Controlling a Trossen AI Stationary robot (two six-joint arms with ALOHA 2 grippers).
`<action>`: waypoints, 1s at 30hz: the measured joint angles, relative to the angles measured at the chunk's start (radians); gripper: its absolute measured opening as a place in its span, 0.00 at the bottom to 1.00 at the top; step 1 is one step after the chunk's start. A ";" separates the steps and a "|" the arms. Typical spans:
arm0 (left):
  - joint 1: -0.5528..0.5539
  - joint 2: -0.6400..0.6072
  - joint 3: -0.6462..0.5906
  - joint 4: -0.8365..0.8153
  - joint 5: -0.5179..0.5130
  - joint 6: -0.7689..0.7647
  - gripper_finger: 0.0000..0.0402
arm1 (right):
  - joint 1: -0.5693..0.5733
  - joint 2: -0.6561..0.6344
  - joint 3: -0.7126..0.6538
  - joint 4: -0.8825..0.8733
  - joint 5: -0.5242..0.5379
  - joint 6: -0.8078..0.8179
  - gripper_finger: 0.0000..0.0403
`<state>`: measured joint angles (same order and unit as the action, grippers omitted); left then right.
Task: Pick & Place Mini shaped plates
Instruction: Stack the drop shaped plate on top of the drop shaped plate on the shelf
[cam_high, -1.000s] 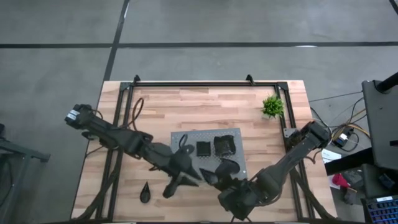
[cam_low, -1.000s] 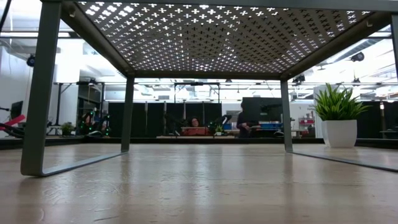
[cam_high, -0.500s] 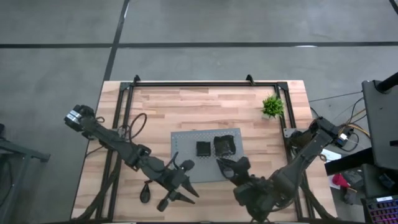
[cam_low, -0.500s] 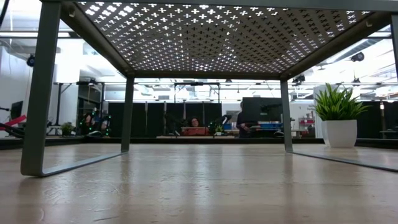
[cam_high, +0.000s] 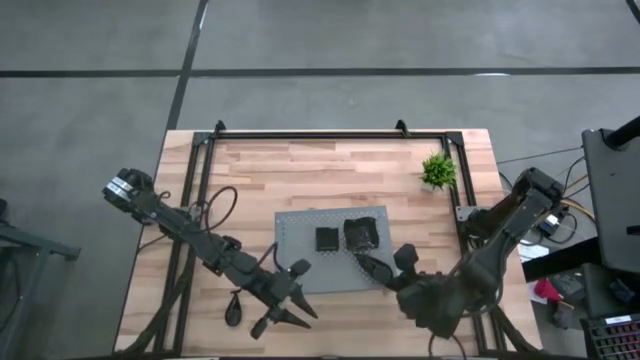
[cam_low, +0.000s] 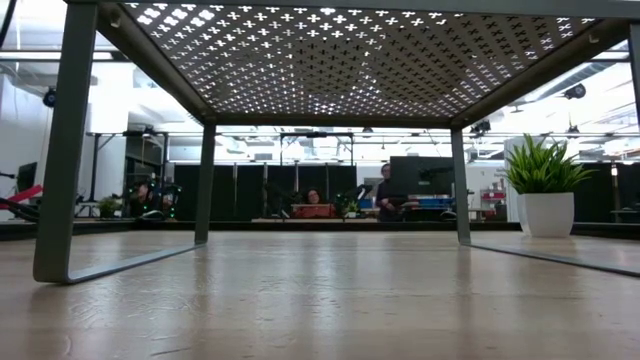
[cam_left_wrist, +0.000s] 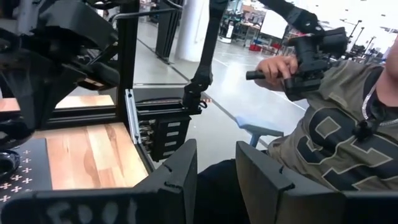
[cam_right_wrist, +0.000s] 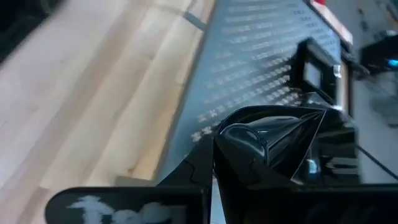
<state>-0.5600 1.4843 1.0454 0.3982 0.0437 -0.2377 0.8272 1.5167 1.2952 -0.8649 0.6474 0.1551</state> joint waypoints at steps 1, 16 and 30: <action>-0.002 -0.001 -0.001 0.003 0.000 0.000 0.26 | 0.000 -0.011 -0.018 0.023 -0.011 -0.009 0.02; -0.012 -0.002 -0.004 0.014 0.000 0.000 0.26 | -0.019 -0.049 -0.134 0.147 -0.027 -0.140 0.02; -0.013 -0.002 -0.003 0.014 0.016 -0.004 0.26 | -0.056 -0.044 -0.147 0.201 -0.017 -0.163 0.08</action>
<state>-0.5726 1.4826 1.0420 0.4118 0.0594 -0.2417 0.7716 1.4731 1.1480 -0.6636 0.6308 -0.0074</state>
